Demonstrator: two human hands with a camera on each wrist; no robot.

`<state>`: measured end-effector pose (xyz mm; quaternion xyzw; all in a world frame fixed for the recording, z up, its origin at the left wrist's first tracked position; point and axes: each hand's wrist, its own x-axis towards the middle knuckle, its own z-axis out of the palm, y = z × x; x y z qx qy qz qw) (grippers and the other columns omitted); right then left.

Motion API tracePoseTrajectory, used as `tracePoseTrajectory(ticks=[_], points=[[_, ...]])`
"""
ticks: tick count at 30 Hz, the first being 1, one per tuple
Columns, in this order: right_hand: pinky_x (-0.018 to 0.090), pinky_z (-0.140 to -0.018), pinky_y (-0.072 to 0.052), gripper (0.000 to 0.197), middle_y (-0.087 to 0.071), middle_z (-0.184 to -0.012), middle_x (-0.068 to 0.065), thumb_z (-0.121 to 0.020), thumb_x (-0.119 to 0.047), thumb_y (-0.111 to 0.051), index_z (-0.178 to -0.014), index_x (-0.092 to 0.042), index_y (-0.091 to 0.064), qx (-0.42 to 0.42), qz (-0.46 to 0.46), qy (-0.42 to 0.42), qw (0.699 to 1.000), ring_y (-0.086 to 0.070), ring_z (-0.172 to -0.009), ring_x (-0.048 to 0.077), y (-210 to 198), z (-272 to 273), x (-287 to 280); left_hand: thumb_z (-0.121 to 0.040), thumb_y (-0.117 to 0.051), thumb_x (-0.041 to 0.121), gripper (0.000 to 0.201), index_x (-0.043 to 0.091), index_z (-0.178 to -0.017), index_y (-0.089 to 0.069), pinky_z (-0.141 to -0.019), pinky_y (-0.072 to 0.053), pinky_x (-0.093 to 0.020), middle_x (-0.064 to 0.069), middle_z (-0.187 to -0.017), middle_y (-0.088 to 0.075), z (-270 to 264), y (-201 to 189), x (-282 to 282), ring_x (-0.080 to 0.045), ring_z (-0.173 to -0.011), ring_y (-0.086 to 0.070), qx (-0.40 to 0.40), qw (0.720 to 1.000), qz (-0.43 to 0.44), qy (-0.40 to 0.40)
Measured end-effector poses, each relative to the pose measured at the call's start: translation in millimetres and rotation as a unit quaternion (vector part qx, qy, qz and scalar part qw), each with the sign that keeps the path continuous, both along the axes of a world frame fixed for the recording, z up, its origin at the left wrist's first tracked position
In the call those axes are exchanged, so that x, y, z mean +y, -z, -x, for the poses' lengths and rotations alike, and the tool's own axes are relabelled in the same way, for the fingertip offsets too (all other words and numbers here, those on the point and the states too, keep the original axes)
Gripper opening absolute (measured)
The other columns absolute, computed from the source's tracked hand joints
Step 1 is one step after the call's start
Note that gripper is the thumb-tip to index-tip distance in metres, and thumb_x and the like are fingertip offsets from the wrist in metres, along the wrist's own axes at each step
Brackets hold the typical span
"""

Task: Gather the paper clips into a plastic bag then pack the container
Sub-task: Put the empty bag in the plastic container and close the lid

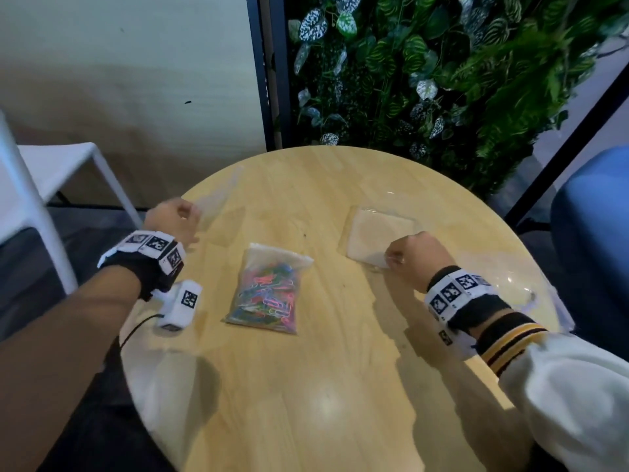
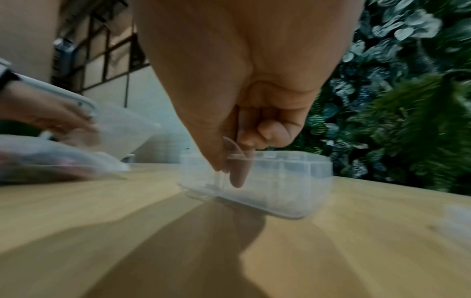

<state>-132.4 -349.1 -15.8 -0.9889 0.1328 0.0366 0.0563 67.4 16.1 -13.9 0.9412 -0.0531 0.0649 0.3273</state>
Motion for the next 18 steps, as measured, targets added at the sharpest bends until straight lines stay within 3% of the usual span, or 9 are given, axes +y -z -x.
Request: tracePoseTrajectory(ticks=[2, 4, 7, 9, 10, 12, 15, 17, 18], points=[[0.028, -0.066, -0.051, 0.015, -0.066, -0.077, 0.002, -0.086, -0.019, -0.054, -0.081, -0.025, -0.067, 0.005, -0.007, -0.023, 1.000, -0.064, -0.075, 0.024, 0, 13, 29, -0.093, -0.059, 0.038, 0.021, 0.017, -0.093, -0.064, -0.070, -0.060, -0.044, -0.011, -0.091, -0.072, 13, -18, -6, -0.028, -0.068, -0.072, -0.006, 0.998, 0.063, 0.029], [0.027, -0.075, -0.052, 0.021, -0.072, -0.092, 0.000, -0.087, -0.031, -0.060, -0.106, -0.026, -0.070, 0.006, -0.066, -0.030, 0.997, -0.066, -0.086, 0.020, -3, 29, 58, -0.094, -0.059, 0.038, 0.018, 0.022, -0.087, -0.062, -0.069, -0.058, -0.034, -0.006, -0.082, -0.074, 34, -38, -17, -0.013, -0.060, -0.072, -0.006, 0.993, 0.088, 0.078], [0.027, -0.088, -0.048, 0.070, -0.066, -0.118, -0.003, -0.074, -0.049, -0.075, -0.137, -0.029, -0.051, 0.053, -0.127, -0.101, 0.985, -0.062, -0.104, 0.018, -11, 56, 82, -0.096, -0.058, 0.031, 0.016, 0.024, -0.082, -0.059, -0.069, -0.055, -0.026, -0.002, -0.073, -0.074, 77, -62, -38, -0.002, -0.057, -0.068, 0.006, 0.979, 0.125, 0.159], [0.033, -0.093, -0.049, 0.070, -0.062, -0.123, -0.001, -0.074, -0.047, -0.072, -0.138, -0.029, -0.050, 0.109, -0.005, -0.168, 0.980, -0.059, -0.110, 0.023, -21, 72, 82, -0.097, -0.059, 0.024, 0.013, 0.020, -0.084, -0.060, -0.071, -0.057, -0.028, 0.000, -0.072, -0.073, 105, -69, -48, -0.003, -0.057, -0.068, 0.024, 0.968, 0.153, 0.196], [0.034, -0.093, -0.049, 0.057, -0.064, -0.122, 0.000, -0.080, -0.040, -0.067, -0.134, -0.029, -0.054, 0.142, 0.059, -0.168, 0.974, -0.060, -0.109, 0.025, -27, 80, 81, -0.096, -0.060, 0.023, 0.012, 0.018, -0.085, -0.061, -0.071, -0.058, -0.029, 0.000, -0.071, -0.073, 120, -71, -53, -0.004, -0.059, -0.069, 0.037, 0.964, 0.162, 0.207], [0.033, -0.088, -0.051, 0.033, -0.070, -0.112, 0.003, -0.089, -0.026, -0.055, -0.120, -0.025, -0.067, 0.170, 0.087, -0.137, 0.972, -0.065, -0.100, 0.027, -32, 95, 84, -0.096, -0.061, 0.022, 0.011, 0.018, -0.085, -0.061, -0.075, -0.058, -0.031, 0.001, -0.068, -0.073, 145, -69, -61, -0.010, -0.065, -0.071, 0.078, 0.953, 0.192, 0.219], [0.028, -0.076, -0.052, 0.025, -0.073, -0.100, 0.005, -0.090, -0.022, -0.053, -0.103, -0.017, -0.075, 0.147, 0.000, -0.125, 0.981, -0.068, -0.092, 0.025, -23, 114, 91, -0.092, -0.065, 0.011, 0.010, 0.019, -0.092, -0.061, -0.087, -0.058, -0.041, -0.011, -0.079, -0.076, 178, -58, -71, -0.025, -0.083, -0.074, 0.174, 0.922, 0.262, 0.227], [0.027, -0.080, -0.052, 0.032, -0.072, -0.108, 0.002, -0.088, -0.033, -0.063, -0.114, -0.017, -0.071, 0.133, -0.112, -0.113, 0.978, -0.066, -0.095, 0.018, -21, 122, 85, -0.088, -0.067, 0.002, 0.024, 0.020, -0.103, -0.062, -0.087, -0.056, -0.039, -0.012, -0.087, -0.074, 195, -46, -77, -0.028, -0.085, -0.070, 0.199, 0.914, 0.255, 0.245], [0.027, -0.083, -0.052, 0.045, -0.069, -0.116, 0.001, -0.085, -0.039, -0.068, -0.123, -0.016, -0.066, 0.123, -0.158, -0.093, 0.975, -0.066, -0.097, 0.016, -23, 127, 78, -0.087, -0.067, -0.001, 0.031, 0.018, -0.112, -0.062, -0.081, -0.055, -0.035, -0.003, -0.081, -0.072, 202, -40, -79, -0.025, -0.080, -0.068, 0.194, 0.916, 0.245, 0.253]])
